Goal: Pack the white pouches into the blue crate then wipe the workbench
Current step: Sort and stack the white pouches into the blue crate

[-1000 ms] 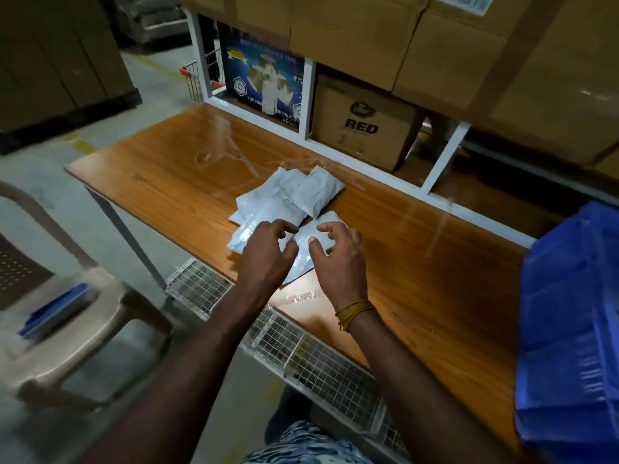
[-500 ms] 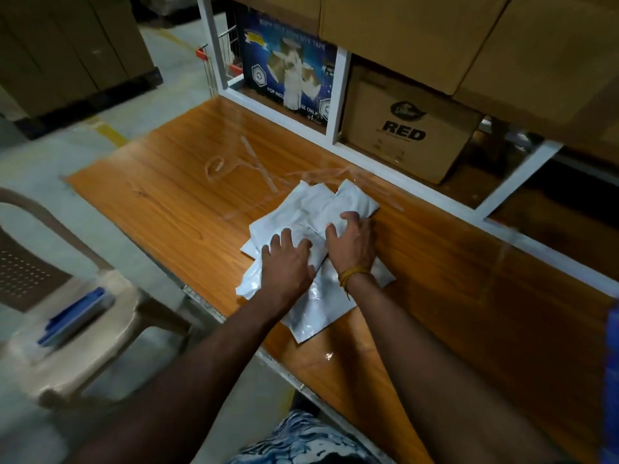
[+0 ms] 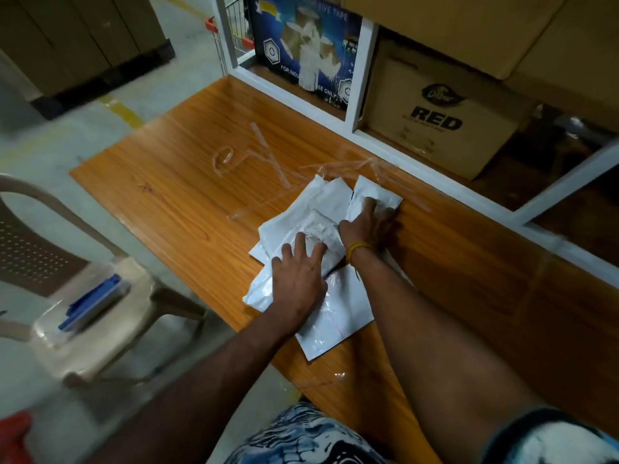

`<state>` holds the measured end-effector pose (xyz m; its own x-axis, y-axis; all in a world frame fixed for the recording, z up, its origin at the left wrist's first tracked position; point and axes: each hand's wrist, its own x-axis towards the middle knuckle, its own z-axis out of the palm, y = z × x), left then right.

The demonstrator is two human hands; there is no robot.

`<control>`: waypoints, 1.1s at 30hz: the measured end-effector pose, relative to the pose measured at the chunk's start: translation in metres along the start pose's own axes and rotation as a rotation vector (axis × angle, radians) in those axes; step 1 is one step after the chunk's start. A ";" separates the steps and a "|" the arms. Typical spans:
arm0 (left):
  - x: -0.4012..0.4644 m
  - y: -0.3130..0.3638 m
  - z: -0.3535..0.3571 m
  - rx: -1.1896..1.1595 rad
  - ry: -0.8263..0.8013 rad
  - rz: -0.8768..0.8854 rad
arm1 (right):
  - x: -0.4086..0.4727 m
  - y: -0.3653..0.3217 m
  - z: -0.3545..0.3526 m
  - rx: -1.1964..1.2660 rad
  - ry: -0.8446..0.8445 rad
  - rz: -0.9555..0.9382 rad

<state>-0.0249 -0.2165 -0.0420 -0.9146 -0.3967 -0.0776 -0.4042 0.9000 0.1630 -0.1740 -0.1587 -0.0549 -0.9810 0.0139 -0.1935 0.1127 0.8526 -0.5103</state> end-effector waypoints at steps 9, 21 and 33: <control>-0.013 -0.015 -0.032 -0.274 0.095 -0.024 | -0.059 0.018 -0.041 0.154 0.216 -0.248; -0.126 -0.006 -0.081 -0.637 0.284 0.001 | -0.240 0.076 -0.131 0.170 0.429 -0.349; -0.248 0.082 -0.132 -0.892 0.357 0.302 | -0.365 0.156 -0.232 0.265 0.656 -0.319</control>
<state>0.1684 -0.0676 0.1201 -0.8685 -0.3369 0.3635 0.1221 0.5655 0.8157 0.1650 0.0908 0.1308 -0.8558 0.1657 0.4901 -0.2381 0.7149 -0.6574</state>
